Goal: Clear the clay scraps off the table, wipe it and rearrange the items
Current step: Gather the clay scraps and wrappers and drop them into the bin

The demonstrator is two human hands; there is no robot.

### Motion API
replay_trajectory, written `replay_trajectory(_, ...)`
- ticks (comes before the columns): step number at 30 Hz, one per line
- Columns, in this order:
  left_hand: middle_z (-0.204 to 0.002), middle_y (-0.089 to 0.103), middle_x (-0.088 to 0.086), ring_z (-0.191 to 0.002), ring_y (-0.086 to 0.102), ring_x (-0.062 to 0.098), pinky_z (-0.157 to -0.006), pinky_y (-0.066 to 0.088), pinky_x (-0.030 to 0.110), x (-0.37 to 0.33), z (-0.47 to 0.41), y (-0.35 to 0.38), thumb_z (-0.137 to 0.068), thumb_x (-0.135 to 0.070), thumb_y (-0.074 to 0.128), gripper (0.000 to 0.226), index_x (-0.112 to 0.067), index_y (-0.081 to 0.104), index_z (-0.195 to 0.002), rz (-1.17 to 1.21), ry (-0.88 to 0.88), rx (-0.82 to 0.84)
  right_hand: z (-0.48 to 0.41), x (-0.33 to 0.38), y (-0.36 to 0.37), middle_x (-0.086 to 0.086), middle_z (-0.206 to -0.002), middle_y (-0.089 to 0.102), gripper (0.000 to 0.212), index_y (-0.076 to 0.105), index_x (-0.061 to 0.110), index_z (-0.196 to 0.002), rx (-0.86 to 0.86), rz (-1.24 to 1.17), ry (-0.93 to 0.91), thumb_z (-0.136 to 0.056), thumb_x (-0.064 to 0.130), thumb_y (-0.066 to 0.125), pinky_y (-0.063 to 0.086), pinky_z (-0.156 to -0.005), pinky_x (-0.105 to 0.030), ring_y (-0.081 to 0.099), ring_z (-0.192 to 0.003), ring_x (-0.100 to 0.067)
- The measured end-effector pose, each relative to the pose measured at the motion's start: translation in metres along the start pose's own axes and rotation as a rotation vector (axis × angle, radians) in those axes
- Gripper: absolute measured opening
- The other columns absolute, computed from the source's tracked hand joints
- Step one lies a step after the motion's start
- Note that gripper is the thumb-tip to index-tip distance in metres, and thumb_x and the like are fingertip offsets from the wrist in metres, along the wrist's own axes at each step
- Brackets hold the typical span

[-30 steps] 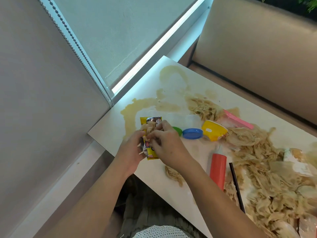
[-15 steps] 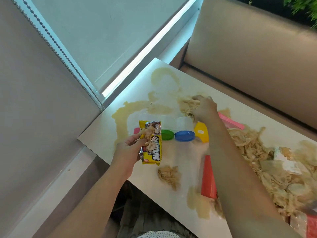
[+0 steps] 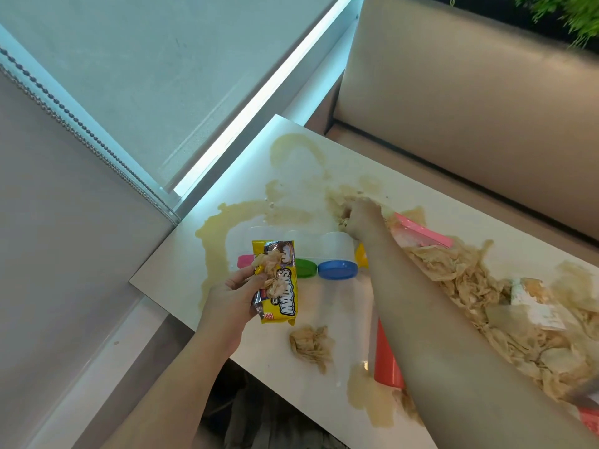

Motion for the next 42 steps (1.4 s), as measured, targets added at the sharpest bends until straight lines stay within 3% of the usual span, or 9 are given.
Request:
replay_trajectory(3, -0.103, 0.079, 0.010, -0.083, 0.077, 0.017, -0.063, 0.063, 0.032, 0.002, -0.001, 0.003, -0.097, -0.007, 0.064, 0.025, -0.009, 0.072, -0.120, -0.001, 0.000, 0.016, 0.007, 0.001, -0.012, -0.006, -0.108, 0.063, 0.037, 0.073, 0.018, -0.089, -0.079, -0.076, -0.030, -0.075, -0.009, 0.050, 0.038, -0.071, -0.024, 0.054, -0.088, -0.024)
replay_trajectory(6, -0.105, 0.079, 0.009, -0.086, 0.077, 0.017, -0.066, 0.064, 0.034, 0.004, 0.000, 0.007, -0.099, -0.006, 0.062, 0.026, -0.010, 0.071, -0.123, -0.016, 0.006, 0.030, 0.018, 0.003, -0.035, -0.005, -0.103, 0.049, 0.033, 0.071, 0.010, -0.102, -0.226, -0.107, -0.076, -0.085, -0.006, 0.048, 0.035, -0.062, -0.019, 0.048, -0.086, -0.023)
replay_trajectory(9, -0.103, 0.079, 0.008, -0.085, 0.077, 0.016, -0.067, 0.064, 0.034, 0.006, 0.000, 0.009, -0.098, -0.006, 0.063, 0.025, -0.011, 0.072, -0.121, 0.000, 0.002, 0.021, 0.033, 0.006, -0.067, -0.010, -0.104, 0.056, 0.032, 0.071, 0.012, -0.105, -0.383, -0.231, -0.147, -0.084, -0.005, 0.054, 0.049, -0.079, -0.029, 0.059, -0.094, -0.030)
replay_trajectory(11, -0.104, 0.079, 0.009, -0.086, 0.077, 0.017, -0.069, 0.063, 0.036, 0.006, 0.000, 0.010, -0.097, -0.007, 0.064, 0.026, -0.011, 0.071, -0.122, 0.009, -0.002, 0.014, 0.049, 0.012, -0.096, -0.010, -0.108, 0.061, 0.035, 0.072, 0.016, -0.109, -0.496, -0.320, -0.203, -0.083, -0.003, 0.059, 0.051, -0.090, -0.034, 0.062, -0.099, -0.028)
replay_trajectory(16, -0.102, 0.079, 0.007, -0.085, 0.077, 0.016, -0.068, 0.063, 0.034, 0.005, 0.006, 0.017, -0.095, -0.008, 0.066, 0.024, -0.013, 0.073, -0.117, 0.032, 0.014, 0.023, 0.096, 0.022, -0.161, -0.004, -0.107, 0.061, 0.035, 0.072, 0.020, -0.113, -0.744, -0.498, -0.334, -0.083, 0.004, 0.067, 0.037, -0.083, -0.004, 0.054, -0.089, -0.008)
replay_trajectory(24, -0.103, 0.079, 0.010, -0.084, 0.076, 0.018, -0.068, 0.063, 0.034, 0.008, 0.024, 0.023, -0.096, -0.008, 0.066, 0.026, -0.010, 0.071, -0.122, 0.022, 0.039, 0.045, 0.134, 0.025, -0.179, -0.002, -0.106, 0.061, 0.033, 0.072, 0.023, -0.111, -0.731, -0.592, -0.338, -0.084, 0.004, 0.066, 0.047, -0.083, -0.014, 0.053, -0.083, 0.009)
replay_trajectory(30, -0.113, 0.076, 0.015, -0.092, 0.076, 0.022, -0.068, 0.063, 0.034, 0.010, 0.041, 0.016, -0.098, -0.009, 0.065, 0.028, -0.008, 0.069, -0.126, -0.016, 0.076, 0.074, 0.195, 0.021, -0.183, 0.001, -0.103, 0.061, 0.030, 0.072, 0.021, -0.112, -0.787, -0.640, -0.438, -0.086, 0.007, 0.070, 0.048, -0.078, -0.018, 0.056, -0.080, -0.001)
replay_trajectory(34, -0.116, 0.076, 0.015, -0.105, 0.074, 0.028, -0.078, 0.063, 0.039, 0.021, 0.056, 0.012, -0.099, -0.010, 0.064, 0.029, -0.010, 0.069, -0.128, -0.007, 0.089, 0.089, 0.233, 0.017, -0.175, 0.002, -0.103, 0.062, 0.029, 0.072, 0.021, -0.111, -0.765, -0.675, -0.470, -0.086, 0.007, 0.072, 0.053, -0.079, -0.026, 0.061, -0.085, -0.010)
replay_trajectory(42, -0.116, 0.076, 0.013, -0.107, 0.073, 0.029, -0.096, 0.056, 0.050, 0.055, 0.082, 0.006, -0.101, -0.012, 0.062, 0.028, -0.011, 0.068, -0.128, 0.016, 0.076, 0.064, 0.278, -0.001, -0.135, 0.004, -0.102, 0.064, 0.038, 0.071, 0.024, -0.110, -0.605, -0.699, -0.479, -0.083, -0.002, 0.072, 0.048, -0.082, -0.015, 0.060, -0.090, 0.001)
Point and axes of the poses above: each hand's wrist, its own z-axis away from the middle knuckle, its own y-axis out of the palm, x = y × z, the point moved 6 cm from there along -z, towards the middle knuckle
